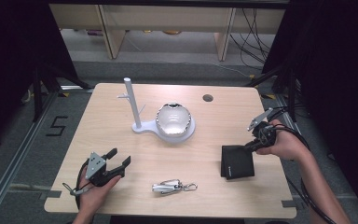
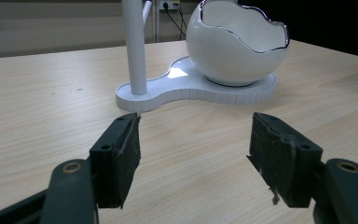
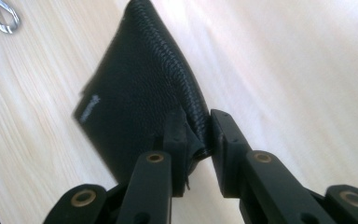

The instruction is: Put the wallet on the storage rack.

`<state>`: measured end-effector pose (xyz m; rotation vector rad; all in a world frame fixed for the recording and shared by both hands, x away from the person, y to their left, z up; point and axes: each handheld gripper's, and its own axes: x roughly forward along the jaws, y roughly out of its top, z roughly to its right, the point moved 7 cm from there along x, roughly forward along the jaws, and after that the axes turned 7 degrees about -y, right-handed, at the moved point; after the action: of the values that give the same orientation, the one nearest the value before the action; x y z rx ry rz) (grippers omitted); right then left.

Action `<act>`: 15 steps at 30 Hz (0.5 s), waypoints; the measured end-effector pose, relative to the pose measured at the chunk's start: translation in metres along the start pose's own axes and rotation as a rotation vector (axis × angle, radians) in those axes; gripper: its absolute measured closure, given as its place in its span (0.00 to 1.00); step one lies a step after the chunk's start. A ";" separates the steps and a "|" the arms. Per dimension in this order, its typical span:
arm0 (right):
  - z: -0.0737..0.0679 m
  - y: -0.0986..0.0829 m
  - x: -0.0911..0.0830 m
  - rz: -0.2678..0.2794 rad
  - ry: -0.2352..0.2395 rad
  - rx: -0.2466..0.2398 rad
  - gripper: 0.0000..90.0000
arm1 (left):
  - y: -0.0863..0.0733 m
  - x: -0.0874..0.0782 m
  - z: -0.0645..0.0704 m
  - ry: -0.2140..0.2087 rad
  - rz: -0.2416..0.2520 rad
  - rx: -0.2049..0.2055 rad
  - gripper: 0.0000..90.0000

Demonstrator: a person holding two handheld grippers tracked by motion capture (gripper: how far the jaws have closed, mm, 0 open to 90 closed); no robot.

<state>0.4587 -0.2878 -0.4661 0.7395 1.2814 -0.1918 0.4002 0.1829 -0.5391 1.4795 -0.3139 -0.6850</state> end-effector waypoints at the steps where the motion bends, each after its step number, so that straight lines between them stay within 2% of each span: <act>1: 0.001 0.003 -0.003 0.028 -0.018 -0.001 0.87 | 0.000 0.000 0.000 0.000 0.001 -0.002 0.37; 2: 0.001 0.003 -0.003 0.028 -0.018 -0.001 0.87 | 0.000 0.000 0.000 0.000 0.001 -0.002 0.37; 3: 0.002 0.009 -0.007 0.075 -0.056 -0.013 0.87 | 0.000 0.000 0.000 -0.001 0.004 -0.004 0.37; 4: 0.000 0.010 -0.010 0.081 -0.069 0.008 0.87 | 0.000 0.000 0.000 -0.001 0.004 -0.004 0.37; 5: 0.000 0.013 -0.011 0.107 -0.085 -0.016 0.87 | 0.000 0.000 0.000 -0.001 0.005 -0.004 0.37; 7: -0.001 0.019 -0.012 0.157 -0.110 -0.018 0.87 | 0.000 0.000 0.000 -0.002 0.006 -0.005 0.36; 8: -0.004 0.019 -0.015 0.154 -0.117 0.007 0.88 | 0.000 0.000 0.000 -0.002 0.007 -0.005 0.36; 9: -0.002 0.022 -0.014 0.184 -0.140 -0.007 0.87 | 0.000 0.000 0.000 -0.002 0.007 -0.004 0.36; 10: -0.004 0.023 -0.017 0.183 -0.137 0.011 0.88 | 0.000 0.000 0.000 -0.002 0.007 -0.004 0.36; 11: -0.005 0.025 -0.018 0.206 -0.146 0.012 0.88 | 0.000 0.000 0.000 -0.002 0.007 -0.005 0.36; 12: -0.005 0.025 -0.018 0.206 -0.146 0.012 0.88 | 0.000 -0.001 0.000 -0.002 0.006 -0.005 0.36; 13: -0.003 0.029 -0.018 0.246 -0.180 -0.009 0.88 | 0.000 -0.001 0.000 -0.001 0.007 -0.006 0.36; 15: -0.005 0.032 -0.019 0.273 -0.178 -0.007 0.87 | 0.000 -0.001 0.000 0.000 0.007 -0.006 0.36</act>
<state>0.4656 -0.2659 -0.4363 0.8630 1.0003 -0.0297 0.3996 0.1830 -0.5388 1.4723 -0.3170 -0.6802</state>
